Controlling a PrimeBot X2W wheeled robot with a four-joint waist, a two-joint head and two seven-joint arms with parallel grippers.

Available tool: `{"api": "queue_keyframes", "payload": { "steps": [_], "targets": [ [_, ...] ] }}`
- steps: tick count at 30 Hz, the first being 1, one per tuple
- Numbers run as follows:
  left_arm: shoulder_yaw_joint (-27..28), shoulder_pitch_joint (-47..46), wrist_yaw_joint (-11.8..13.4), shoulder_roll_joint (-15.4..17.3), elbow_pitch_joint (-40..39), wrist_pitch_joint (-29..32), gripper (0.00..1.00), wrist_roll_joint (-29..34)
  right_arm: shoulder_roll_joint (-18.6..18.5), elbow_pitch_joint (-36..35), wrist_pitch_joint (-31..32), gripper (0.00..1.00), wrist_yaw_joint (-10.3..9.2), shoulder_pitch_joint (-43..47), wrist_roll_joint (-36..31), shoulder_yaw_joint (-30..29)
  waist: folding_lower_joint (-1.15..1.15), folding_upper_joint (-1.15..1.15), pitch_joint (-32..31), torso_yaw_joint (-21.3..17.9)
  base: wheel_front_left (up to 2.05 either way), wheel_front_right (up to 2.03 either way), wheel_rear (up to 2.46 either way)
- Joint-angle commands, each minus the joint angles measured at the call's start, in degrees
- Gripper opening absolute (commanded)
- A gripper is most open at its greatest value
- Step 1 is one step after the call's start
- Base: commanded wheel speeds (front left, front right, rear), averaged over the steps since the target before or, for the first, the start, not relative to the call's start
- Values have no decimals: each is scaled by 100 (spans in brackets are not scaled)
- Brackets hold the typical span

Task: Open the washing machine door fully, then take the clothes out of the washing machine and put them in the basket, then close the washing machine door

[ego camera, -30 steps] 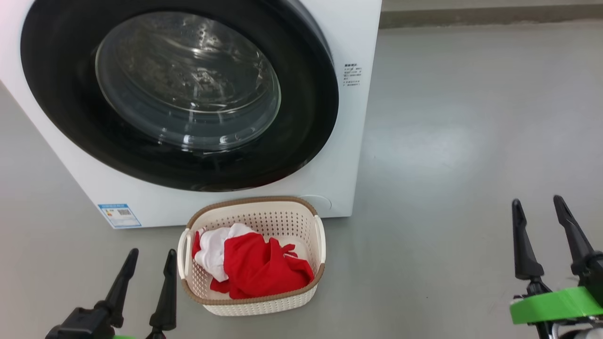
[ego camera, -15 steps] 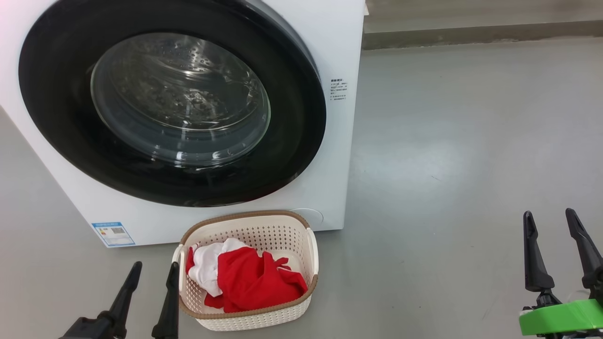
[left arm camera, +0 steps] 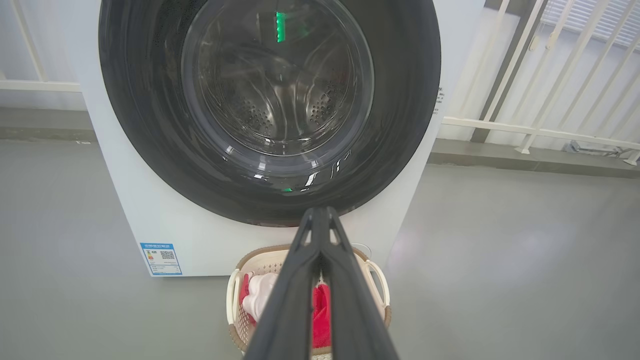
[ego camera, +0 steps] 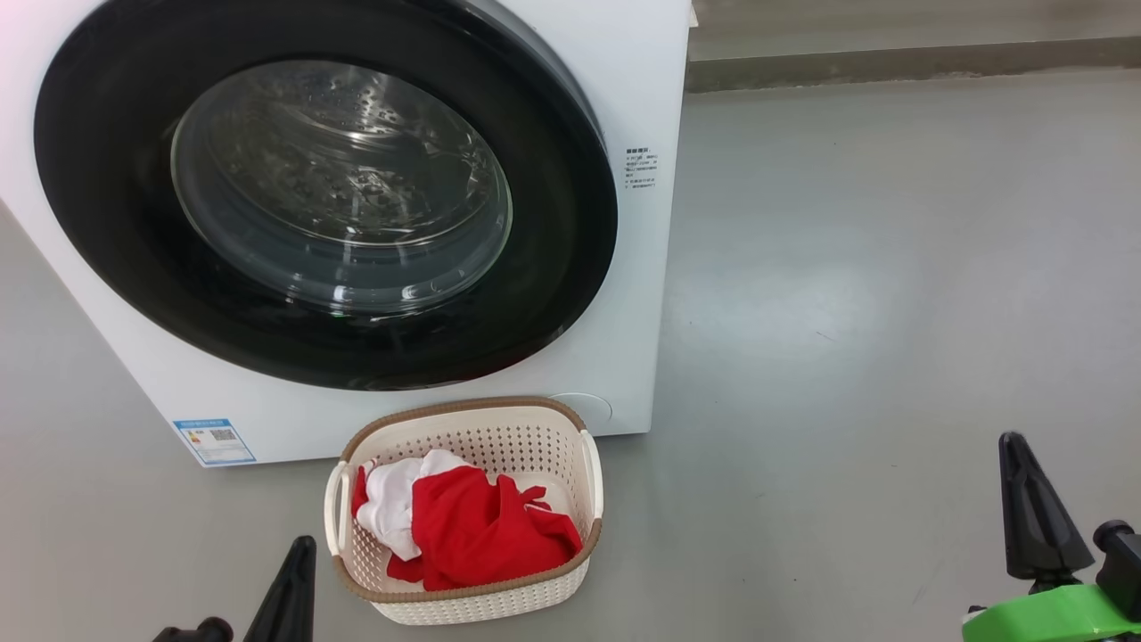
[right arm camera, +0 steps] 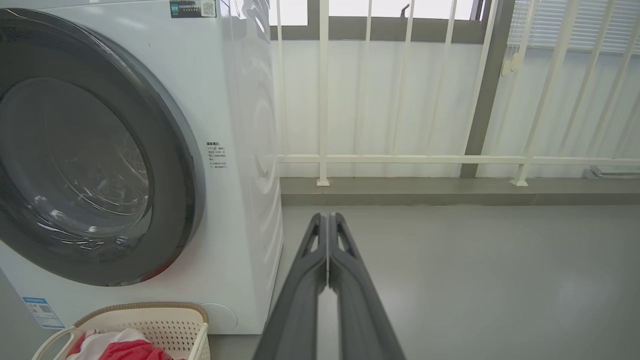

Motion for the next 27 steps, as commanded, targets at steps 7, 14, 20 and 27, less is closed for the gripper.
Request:
{"api": "queue_keyframes", "payload": {
  "steps": [7, 14, 20, 27],
  "targets": [
    [81, -146, -3, 44, -104, 126, 0, -506, -67, -51, 163, 0, -2, -145, 588, 22, 8, 0, 3, 1, 0, 0, 0],
    [109, -189, -5, 33, -95, 236, 0, -940, -77, -13, 263, 0, -3, -192, 1066, 78, 0, 0, 28, 2, 0, 0, 0],
    [136, -224, -7, 23, -87, 333, 0, -1312, -85, 26, 360, 0, -4, -236, 1473, 116, 0, 0, 39, 3, 0, 0, 0],
    [164, -260, -9, 13, -79, 431, 0, -1683, -93, 69, 460, 0, -5, -282, 1880, 150, 0, 0, 50, 4, 0, 0, 0]
  ]
}}
